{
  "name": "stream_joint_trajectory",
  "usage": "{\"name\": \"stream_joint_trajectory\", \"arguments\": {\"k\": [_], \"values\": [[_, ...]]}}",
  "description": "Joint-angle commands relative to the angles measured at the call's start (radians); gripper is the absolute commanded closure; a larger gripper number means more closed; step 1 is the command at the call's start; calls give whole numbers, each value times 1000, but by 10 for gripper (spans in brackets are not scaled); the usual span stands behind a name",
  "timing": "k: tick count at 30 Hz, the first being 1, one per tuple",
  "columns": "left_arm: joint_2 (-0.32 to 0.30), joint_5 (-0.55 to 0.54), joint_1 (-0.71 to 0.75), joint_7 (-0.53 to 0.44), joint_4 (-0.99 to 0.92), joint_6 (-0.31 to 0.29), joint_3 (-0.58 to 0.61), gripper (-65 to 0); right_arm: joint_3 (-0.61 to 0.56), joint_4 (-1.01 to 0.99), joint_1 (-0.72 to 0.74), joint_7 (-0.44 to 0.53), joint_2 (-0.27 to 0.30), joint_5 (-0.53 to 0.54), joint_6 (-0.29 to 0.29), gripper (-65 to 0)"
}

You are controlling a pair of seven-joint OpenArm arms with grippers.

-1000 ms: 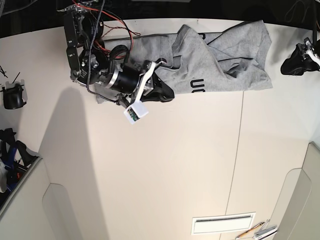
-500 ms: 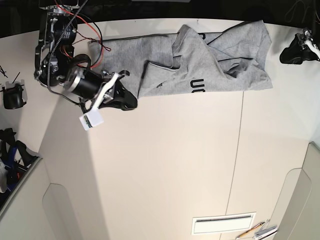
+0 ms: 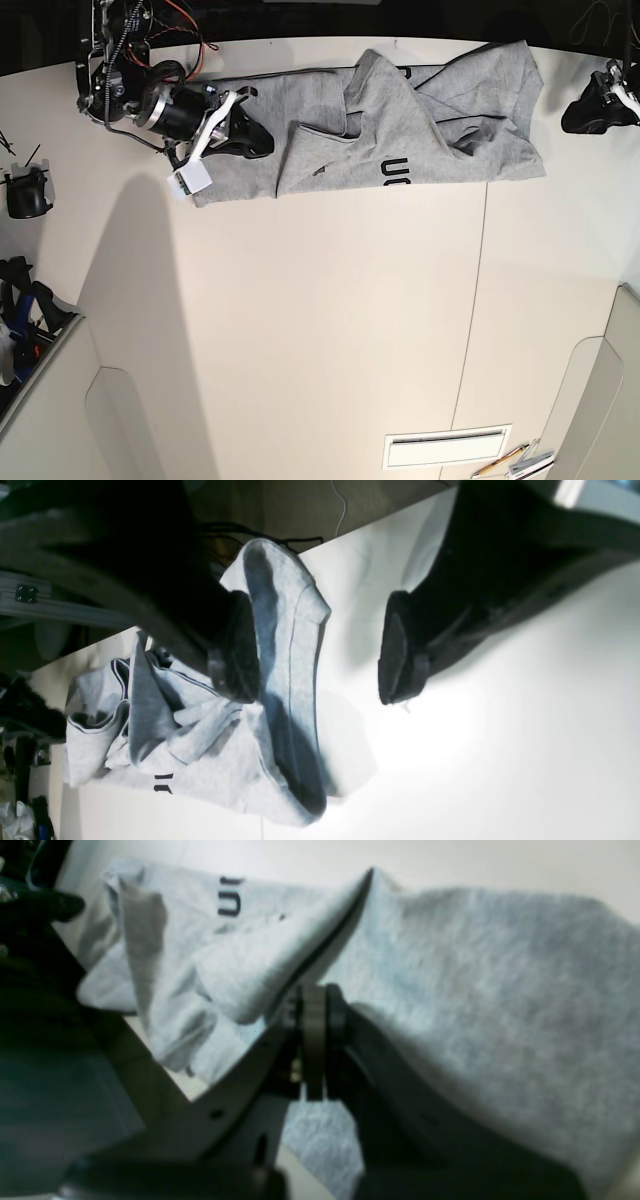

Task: Fold the T-shirt properly
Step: 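Grasp the hem end with the right gripper and fold it inward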

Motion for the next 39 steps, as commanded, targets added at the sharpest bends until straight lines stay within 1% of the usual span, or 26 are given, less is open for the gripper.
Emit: {"name": "stream_joint_trajectory", "arguments": {"k": [1,5,8,11,15,18,23,26,28,31,34,36,38,39], "values": [[-22,-24,3,-11,12,-6,-9,-410,-15,12,8,33,5,15,7,0],[-22,-24,3,-11,12,-6,-9,-410,-88,9,14,79,3,-29,6,0],[-22,-24,3,-11,12,-6,-9,-410,-130,8,14,106,-12,-93,6,0],[-22,-24,3,-10,12,-6,-9,-410,-156,5,18,119,-34,-119,6,0],[-22,-24,4,-10,12,-6,-9,-410,-162,4,49,119,-74,-141,5,0],[-22,-24,6,-8,12,-6,-9,-410,-163,3,83,120,-92,-159,3,0],[-22,-24,6,-7,12,-6,-9,-410,-163,-25,164,152,-92,-205,3,0],[-23,-24,6,-2,12,-6,-9,-410,-162,-51,212,152,-92,-204,-3,0],[-23,-25,6,27,12,-6,-9,-410,-161,-48,225,147,-92,-189,-13,0],[-23,-37,6,76,12,-6,-9,-410,-132,-19,224,107,-92,-133,-13,0],[-22,-37,6,78,12,-6,-9,-410,-54,24,209,53,-91,-85,-12,0],[-23,-36,6,55,12,-6,-9,-411,22,49,193,21,-91,-56,-11,0],[-23,-34,6,10,12,-6,-9,-416,104,62,185,-17,-89,-28,-11,0],[-23,-31,6,-20,12,-6,-9,-442,145,62,185,-34,-87,-10,-6,0]]}}
